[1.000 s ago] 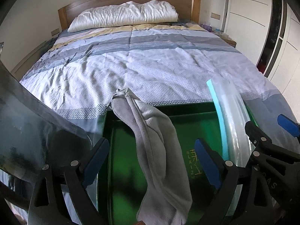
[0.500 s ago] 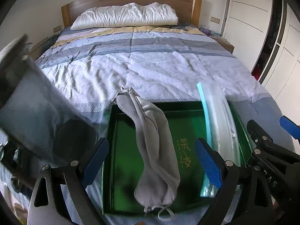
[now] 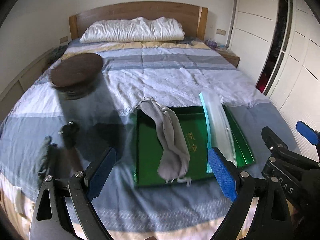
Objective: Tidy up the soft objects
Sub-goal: 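Raise both tools from the tray and move them toward the yellow towel and tissue pack, then close the right tool on the yellow towel's end while the left tool approaches the tissue pack, then close the left tool on the 'Face' tissue pack while the right tool holds the towel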
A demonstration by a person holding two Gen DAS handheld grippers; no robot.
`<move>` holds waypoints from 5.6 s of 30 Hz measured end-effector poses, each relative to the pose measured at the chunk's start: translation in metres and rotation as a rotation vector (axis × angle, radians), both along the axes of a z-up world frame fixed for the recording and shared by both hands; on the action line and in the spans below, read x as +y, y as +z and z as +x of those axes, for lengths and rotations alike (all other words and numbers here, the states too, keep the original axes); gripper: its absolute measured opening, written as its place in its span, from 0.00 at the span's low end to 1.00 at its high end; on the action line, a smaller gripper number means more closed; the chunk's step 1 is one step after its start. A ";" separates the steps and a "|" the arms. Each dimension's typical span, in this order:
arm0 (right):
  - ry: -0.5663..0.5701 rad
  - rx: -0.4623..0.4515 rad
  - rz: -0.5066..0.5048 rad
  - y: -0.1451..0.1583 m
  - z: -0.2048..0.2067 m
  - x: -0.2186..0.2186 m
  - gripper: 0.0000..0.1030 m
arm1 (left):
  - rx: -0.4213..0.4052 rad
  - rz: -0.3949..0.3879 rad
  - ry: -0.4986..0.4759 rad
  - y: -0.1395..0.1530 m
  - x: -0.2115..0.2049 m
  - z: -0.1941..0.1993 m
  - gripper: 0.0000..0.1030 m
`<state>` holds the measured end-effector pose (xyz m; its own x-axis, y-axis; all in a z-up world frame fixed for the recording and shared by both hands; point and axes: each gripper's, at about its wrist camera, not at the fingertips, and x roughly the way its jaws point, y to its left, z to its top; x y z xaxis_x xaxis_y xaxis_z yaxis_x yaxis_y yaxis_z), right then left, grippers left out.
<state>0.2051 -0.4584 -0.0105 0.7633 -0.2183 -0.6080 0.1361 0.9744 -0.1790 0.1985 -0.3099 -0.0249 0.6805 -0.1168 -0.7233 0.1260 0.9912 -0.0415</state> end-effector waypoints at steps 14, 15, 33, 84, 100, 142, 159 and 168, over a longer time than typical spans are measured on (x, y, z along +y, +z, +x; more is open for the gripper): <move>0.011 -0.100 0.031 0.032 -0.159 0.048 0.88 | -0.083 -0.003 -0.072 0.032 0.079 -0.131 0.88; 0.019 -0.107 0.033 0.033 -0.173 0.055 0.88 | -0.087 -0.002 -0.075 0.032 0.086 -0.138 0.88; 0.294 -0.056 0.119 0.016 -0.296 0.194 0.91 | -0.049 0.013 0.223 -0.001 0.330 -0.242 0.99; 0.527 0.293 0.167 -0.122 -0.193 0.361 0.89 | 0.304 0.044 0.141 -0.164 0.402 -0.181 0.99; 0.515 0.355 0.228 -0.146 -0.165 0.372 0.80 | 0.315 0.073 0.090 -0.176 0.398 -0.175 0.98; 0.626 0.464 0.237 -0.175 -0.128 0.407 0.21 | 0.316 0.121 0.076 -0.181 0.385 -0.173 0.93; 0.607 0.433 0.194 -0.154 -0.143 0.373 0.16 | 0.307 0.119 0.111 -0.175 0.377 -0.174 0.62; 0.586 0.477 0.279 -0.156 -0.136 0.362 0.29 | 0.318 0.115 0.121 -0.174 0.372 -0.173 0.62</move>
<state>0.0695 -0.0960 -0.1666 0.3510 0.3448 -0.8706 -0.4407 0.8812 0.1713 0.0257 0.0623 -0.1985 0.4229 0.0450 -0.9051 0.0060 0.9986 0.0525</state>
